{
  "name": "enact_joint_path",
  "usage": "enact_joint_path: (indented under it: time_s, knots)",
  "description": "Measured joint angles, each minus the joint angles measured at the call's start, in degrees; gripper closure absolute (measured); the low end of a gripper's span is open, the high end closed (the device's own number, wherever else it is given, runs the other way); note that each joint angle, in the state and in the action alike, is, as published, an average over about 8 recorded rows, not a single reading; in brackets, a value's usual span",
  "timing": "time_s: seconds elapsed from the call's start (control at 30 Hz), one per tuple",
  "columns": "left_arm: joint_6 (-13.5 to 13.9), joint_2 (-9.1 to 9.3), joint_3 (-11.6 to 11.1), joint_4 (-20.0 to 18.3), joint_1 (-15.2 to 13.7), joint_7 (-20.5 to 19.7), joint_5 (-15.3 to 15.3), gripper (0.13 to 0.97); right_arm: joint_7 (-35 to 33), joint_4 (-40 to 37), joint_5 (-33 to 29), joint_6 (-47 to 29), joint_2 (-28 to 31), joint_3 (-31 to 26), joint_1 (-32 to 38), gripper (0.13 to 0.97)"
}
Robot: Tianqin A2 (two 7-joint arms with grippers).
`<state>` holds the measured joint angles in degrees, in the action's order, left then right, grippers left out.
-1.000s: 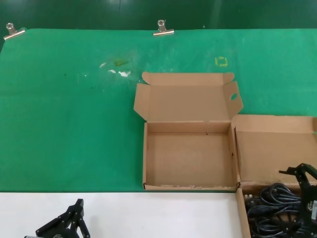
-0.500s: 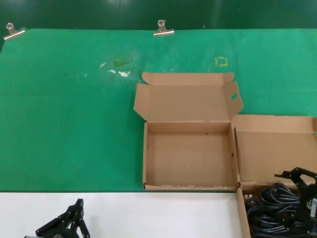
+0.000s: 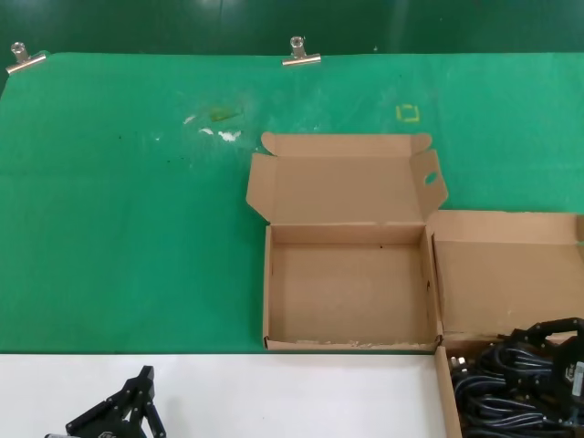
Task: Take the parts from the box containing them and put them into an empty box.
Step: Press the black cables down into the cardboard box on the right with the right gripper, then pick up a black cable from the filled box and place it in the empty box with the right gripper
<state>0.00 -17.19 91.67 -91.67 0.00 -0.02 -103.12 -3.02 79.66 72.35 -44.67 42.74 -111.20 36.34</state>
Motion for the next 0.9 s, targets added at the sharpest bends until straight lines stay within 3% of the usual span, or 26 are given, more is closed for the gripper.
enact_joint_path:
  time_s: [0.1, 0.4, 0.67, 0.9]
  knots:
    - [0.0, 0.0, 0.0, 0.0, 0.0, 0.0, 0.0, 0.948, -0.1, 0.1, 0.2, 0.0, 0.1, 0.0, 0.0, 0.75]
    - [0.0, 0.0, 0.0, 0.0, 0.0, 0.0, 0.0, 0.948, -0.1, 0.6, 0.6, -0.1, 0.7, 0.3, -0.3, 0.864]
    - [0.0, 0.0, 0.0, 0.0, 0.0, 0.0, 0.0, 0.948, 0.9, 2.2, 1.0, 0.0, 1.6, 1.1, -0.8, 0.873]
    - [0.0, 0.0, 0.0, 0.0, 0.0, 0.0, 0.0, 0.948, 5.7, 8.3, 2.0, -0.6, 4.2, 3.6, -2.3, 0.875]
